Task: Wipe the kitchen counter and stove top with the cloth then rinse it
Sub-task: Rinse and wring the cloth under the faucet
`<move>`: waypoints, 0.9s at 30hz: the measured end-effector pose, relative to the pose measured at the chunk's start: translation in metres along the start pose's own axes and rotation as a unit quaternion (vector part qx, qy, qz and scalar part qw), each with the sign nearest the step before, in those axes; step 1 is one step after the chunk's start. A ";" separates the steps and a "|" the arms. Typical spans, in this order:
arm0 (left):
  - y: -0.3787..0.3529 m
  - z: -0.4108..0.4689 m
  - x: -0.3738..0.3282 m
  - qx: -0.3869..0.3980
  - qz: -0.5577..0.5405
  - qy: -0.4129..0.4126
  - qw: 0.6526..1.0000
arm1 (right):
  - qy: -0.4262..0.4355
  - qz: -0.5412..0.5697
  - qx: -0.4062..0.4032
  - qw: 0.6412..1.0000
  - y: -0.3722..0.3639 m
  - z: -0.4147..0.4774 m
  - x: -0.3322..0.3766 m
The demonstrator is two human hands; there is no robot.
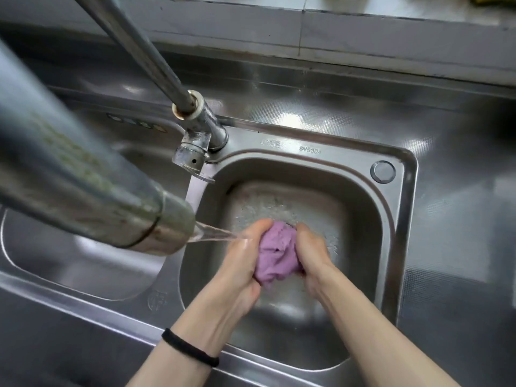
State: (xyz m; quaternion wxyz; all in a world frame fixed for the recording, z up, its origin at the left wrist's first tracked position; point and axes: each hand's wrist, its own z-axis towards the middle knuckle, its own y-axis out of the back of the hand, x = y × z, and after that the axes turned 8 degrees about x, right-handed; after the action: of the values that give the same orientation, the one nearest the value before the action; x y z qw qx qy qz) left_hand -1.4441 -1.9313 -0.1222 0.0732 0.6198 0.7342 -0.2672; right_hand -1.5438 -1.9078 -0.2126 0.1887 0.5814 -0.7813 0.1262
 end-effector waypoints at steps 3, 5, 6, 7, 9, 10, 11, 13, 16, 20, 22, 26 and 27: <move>0.014 0.005 -0.007 -0.028 -0.048 -0.015 0.998 | -0.077 0.083 0.046 0.993 0.008 0.000 0.002; 0.026 0.011 -0.010 -0.041 -0.060 -0.054 0.996 | -0.088 0.107 0.088 0.987 0.008 -0.004 0.003; 0.032 0.013 -0.011 -0.037 -0.060 -0.076 0.995 | -0.091 0.113 0.105 0.984 0.006 -0.004 0.001; 0.034 0.012 -0.012 -0.037 -0.043 -0.094 0.994 | -0.097 0.113 0.119 0.982 0.005 -0.004 0.000; 0.041 0.014 -0.010 -0.054 0.012 -0.127 0.990 | -0.098 0.132 0.144 0.976 0.003 -0.004 -0.001; 0.045 0.016 -0.007 -0.065 0.037 -0.146 0.986 | -0.097 0.139 0.150 0.974 0.002 -0.005 0.000; 0.048 0.016 -0.005 -0.081 0.061 -0.165 0.981 | -0.094 0.135 0.158 0.974 0.001 -0.006 0.000; 0.052 0.018 -0.002 -0.118 0.111 -0.193 0.968 | -0.087 0.129 0.157 0.975 -0.001 -0.007 0.001; 0.055 0.018 0.001 -0.142 0.188 -0.210 0.949 | -0.074 0.116 0.139 0.981 -0.004 -0.005 0.002; 0.053 0.018 0.005 -0.146 0.243 -0.242 0.928 | -0.055 0.154 0.095 0.982 -0.005 -0.006 0.004; 0.051 0.017 0.004 -0.150 0.249 -0.238 0.927 | -0.052 0.186 0.082 0.978 -0.006 -0.006 0.005; 0.041 0.015 0.000 -0.143 0.177 -0.206 0.952 | -0.071 0.202 0.111 0.971 -0.015 -0.008 0.004; 0.036 0.015 -0.001 -0.138 0.144 -0.203 0.959 | -0.078 0.185 0.120 0.972 -0.019 -0.009 0.003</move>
State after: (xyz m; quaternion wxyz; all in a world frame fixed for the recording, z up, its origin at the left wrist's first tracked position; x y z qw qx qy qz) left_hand -1.4128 -1.9360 -0.1449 0.3430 0.6356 0.6366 -0.2704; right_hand -1.5253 -1.9121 -0.2032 0.0290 0.4530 -0.8669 0.2061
